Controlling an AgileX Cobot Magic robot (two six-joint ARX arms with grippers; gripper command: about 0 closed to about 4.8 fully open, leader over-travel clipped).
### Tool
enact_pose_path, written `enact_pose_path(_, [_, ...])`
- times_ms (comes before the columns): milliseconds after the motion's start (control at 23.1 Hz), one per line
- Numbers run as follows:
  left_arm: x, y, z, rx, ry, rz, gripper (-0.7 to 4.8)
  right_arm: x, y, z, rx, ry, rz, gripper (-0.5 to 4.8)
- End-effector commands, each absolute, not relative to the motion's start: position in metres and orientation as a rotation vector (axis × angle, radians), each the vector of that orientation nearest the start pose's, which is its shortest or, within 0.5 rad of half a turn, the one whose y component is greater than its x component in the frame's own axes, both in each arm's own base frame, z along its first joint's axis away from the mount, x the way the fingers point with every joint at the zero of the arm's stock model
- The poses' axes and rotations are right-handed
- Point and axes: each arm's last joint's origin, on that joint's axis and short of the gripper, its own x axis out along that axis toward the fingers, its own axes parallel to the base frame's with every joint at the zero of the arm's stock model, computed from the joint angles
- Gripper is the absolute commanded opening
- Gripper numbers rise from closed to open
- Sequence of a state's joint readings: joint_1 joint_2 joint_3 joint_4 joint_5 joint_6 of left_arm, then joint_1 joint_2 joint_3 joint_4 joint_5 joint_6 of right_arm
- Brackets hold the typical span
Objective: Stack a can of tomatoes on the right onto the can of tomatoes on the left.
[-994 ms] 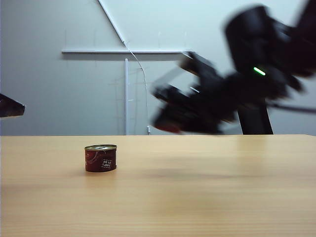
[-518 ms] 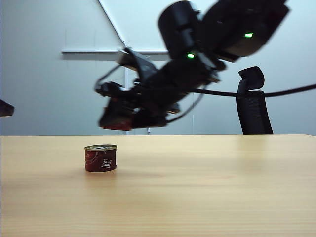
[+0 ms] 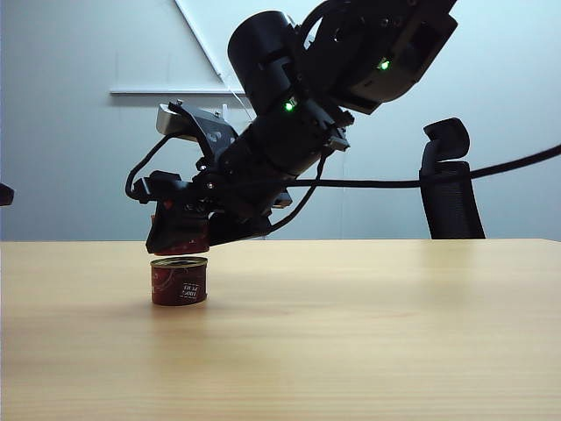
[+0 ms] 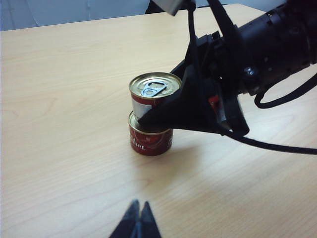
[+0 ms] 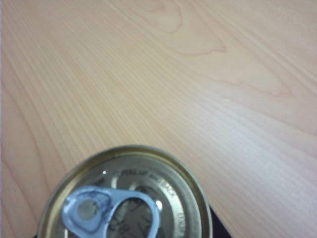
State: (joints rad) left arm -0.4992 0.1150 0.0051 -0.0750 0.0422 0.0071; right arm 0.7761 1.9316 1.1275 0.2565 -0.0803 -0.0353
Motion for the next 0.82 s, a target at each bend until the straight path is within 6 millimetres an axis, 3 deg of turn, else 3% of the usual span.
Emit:
enact_pose_path(43, [0.090, -0.050, 0.151, 0.046, 0.170, -0.542, -0.04, 0.291, 0.290, 0.174, -0.213, 0.467, 0.846, 0.59])
enact_pose_path(173, [0.090, -0.050, 0.151, 0.046, 0.170, -0.542, -0.04, 0.292, 0.291, 0.170, -0.215, 0.473, 0.847, 0.60])
enact_pose_path(259, [0.090, -0.050, 0.151, 0.046, 0.169, -0.542, -0.04, 0.292, 0.292, 0.166, -0.218, 0.481, 0.847, 1.11])
enact_pose_path(302, [0.090, -0.050, 0.151, 0.046, 0.170, -0.542, -0.04, 0.293, 0.292, 0.164, -0.219, 0.486, 0.846, 1.63])
enact_pose_path(346, [0.090, -0.050, 0.151, 0.046, 0.169, -0.542, -0.04, 0.293, 0.292, 0.162, -0.218, 0.487, 0.846, 3.14])
enact_pose_path(432, [0.090, -0.050, 0.151, 0.046, 0.169, -0.542, -0.04, 0.293, 0.293, 0.163, -0.216, 0.480, 0.847, 4.22])
enact_pose_path(605, [0.090, -0.050, 0.151, 0.046, 0.169, -0.542, -0.04, 0.294, 0.294, 0.166, -0.205, 0.450, 0.848, 4.46])
enact_pose_path(648, [0.090, -0.050, 0.151, 0.046, 0.169, -0.542, -0.04, 0.295, 0.294, 0.168, -0.200, 0.443, 0.848, 4.79])
enact_pose_path(821, [0.090, -0.050, 0.151, 0.046, 0.170, -0.542, -0.04, 0.290, 0.291, 0.196, -0.106, 0.403, 0.838, 4.79])
